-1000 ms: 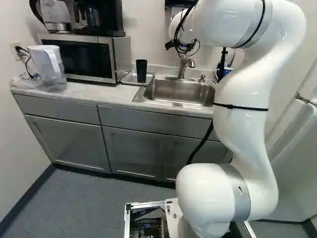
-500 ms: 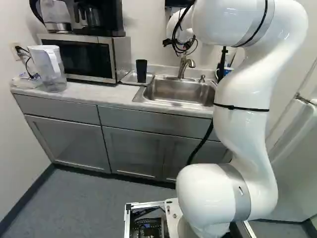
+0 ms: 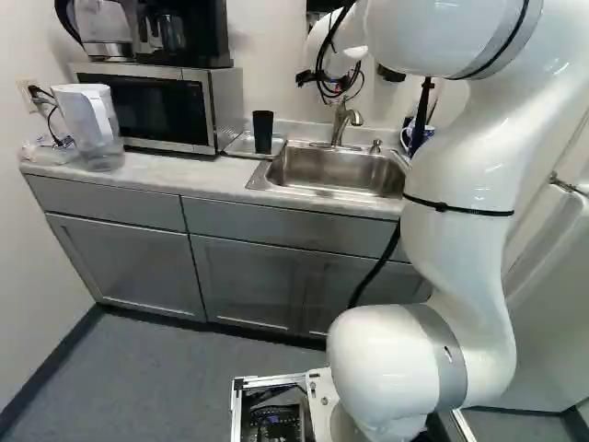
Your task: Rinse the cup and place it in the tray
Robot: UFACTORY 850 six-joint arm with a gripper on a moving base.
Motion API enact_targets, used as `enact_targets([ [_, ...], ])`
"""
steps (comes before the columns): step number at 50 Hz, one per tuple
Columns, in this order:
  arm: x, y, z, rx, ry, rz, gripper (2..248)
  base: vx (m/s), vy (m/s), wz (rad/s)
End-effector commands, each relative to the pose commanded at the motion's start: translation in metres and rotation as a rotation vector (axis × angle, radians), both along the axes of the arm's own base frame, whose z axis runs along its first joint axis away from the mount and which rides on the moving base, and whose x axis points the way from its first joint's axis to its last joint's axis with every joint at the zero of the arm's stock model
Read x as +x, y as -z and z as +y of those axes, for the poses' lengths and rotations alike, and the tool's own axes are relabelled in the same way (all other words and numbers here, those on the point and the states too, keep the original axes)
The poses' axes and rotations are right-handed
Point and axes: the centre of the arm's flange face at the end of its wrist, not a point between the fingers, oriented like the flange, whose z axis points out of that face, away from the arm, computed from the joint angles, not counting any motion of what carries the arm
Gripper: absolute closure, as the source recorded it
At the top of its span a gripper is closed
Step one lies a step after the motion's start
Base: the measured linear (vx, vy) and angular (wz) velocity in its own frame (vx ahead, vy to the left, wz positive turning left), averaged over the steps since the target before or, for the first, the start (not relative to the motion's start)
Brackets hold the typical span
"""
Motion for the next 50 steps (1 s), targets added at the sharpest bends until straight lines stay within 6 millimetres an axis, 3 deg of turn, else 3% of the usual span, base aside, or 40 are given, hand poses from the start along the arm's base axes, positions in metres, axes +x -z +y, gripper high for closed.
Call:
enact_targets([
  [25, -0.046, 0.005, 0.014, -0.001, -0.013, 0.11, 3, 0.0, 0.0, 0.0],
  [50, -0.093, 0.016, 0.014, -0.004, 0.001, 0.276, 3, 0.0, 0.0, 0.0],
])
